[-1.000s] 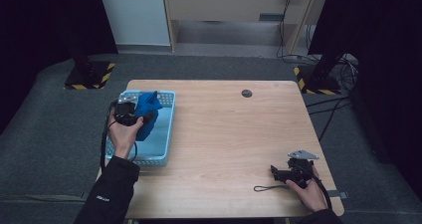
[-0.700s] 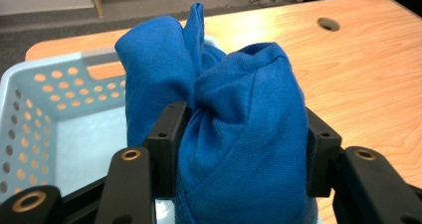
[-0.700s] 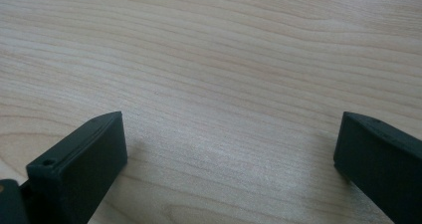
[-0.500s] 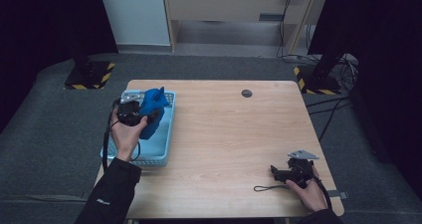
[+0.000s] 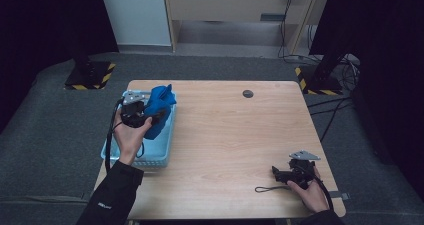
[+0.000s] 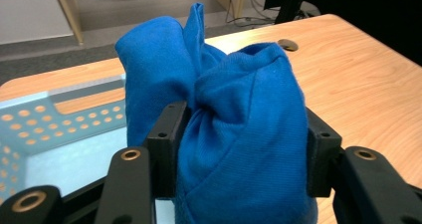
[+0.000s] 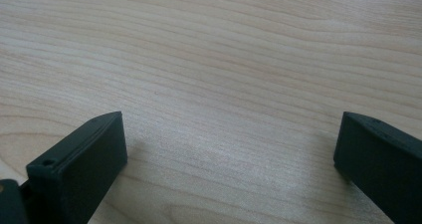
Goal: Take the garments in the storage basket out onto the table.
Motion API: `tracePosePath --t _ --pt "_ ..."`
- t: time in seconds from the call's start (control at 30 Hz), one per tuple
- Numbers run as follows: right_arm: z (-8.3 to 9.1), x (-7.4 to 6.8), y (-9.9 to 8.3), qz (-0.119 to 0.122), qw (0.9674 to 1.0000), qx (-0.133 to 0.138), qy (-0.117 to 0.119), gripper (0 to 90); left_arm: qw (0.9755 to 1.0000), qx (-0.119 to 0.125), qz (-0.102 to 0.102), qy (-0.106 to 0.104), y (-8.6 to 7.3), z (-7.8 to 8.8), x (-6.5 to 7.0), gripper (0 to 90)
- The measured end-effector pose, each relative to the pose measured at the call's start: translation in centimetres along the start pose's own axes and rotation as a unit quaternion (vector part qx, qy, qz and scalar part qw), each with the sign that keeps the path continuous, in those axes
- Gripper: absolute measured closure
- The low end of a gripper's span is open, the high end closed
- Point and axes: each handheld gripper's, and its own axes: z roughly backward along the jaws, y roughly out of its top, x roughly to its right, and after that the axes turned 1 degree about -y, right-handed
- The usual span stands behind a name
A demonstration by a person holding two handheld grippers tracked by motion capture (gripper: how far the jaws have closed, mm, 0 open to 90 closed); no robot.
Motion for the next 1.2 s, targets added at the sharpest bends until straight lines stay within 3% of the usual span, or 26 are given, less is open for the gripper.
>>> tracePosePath --t 1.2 --pt "0.0 0.0 0.0 0.0 1.0 0.0 0.0 0.5 0.9987 -0.004 -0.029 -0.042 -0.4 -1.9 3.4 45.7"
